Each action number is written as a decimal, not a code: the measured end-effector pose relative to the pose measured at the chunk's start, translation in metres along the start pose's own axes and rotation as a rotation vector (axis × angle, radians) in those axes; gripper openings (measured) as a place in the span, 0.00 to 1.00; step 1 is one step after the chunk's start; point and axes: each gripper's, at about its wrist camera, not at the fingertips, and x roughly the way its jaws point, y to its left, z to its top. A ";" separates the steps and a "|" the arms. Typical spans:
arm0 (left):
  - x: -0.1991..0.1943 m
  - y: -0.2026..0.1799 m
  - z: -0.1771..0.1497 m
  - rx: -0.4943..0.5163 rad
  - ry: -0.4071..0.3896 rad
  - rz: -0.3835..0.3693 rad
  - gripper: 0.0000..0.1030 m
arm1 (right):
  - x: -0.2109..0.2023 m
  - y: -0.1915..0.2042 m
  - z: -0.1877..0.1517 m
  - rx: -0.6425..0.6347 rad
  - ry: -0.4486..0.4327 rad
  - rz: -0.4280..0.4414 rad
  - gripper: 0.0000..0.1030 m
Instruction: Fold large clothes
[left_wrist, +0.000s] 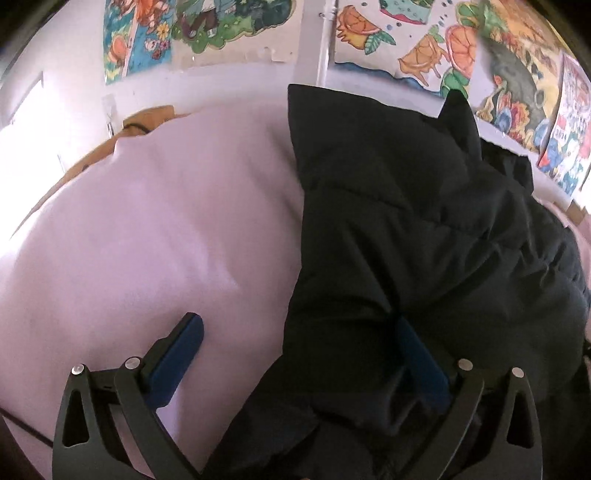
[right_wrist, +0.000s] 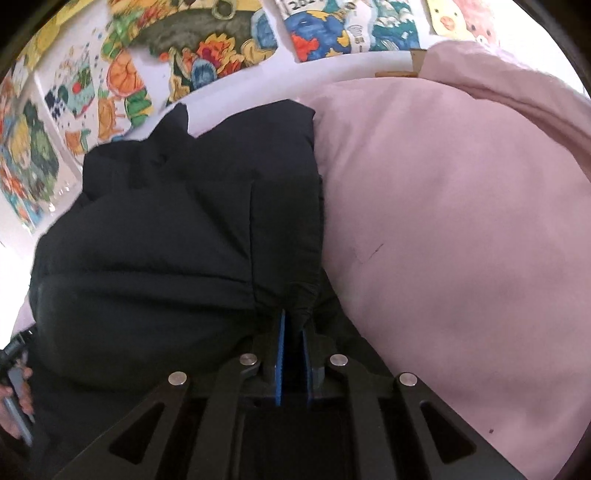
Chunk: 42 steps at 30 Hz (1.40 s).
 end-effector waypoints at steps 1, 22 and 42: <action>-0.001 -0.002 -0.001 0.012 -0.003 0.016 0.99 | 0.000 0.001 -0.002 -0.011 -0.002 -0.011 0.09; -0.076 -0.018 0.007 -0.075 -0.078 -0.061 0.99 | -0.046 0.005 0.010 0.000 -0.148 0.035 0.68; -0.007 -0.122 0.158 0.130 -0.146 -0.088 0.99 | 0.004 0.094 0.149 -0.072 -0.137 0.204 0.83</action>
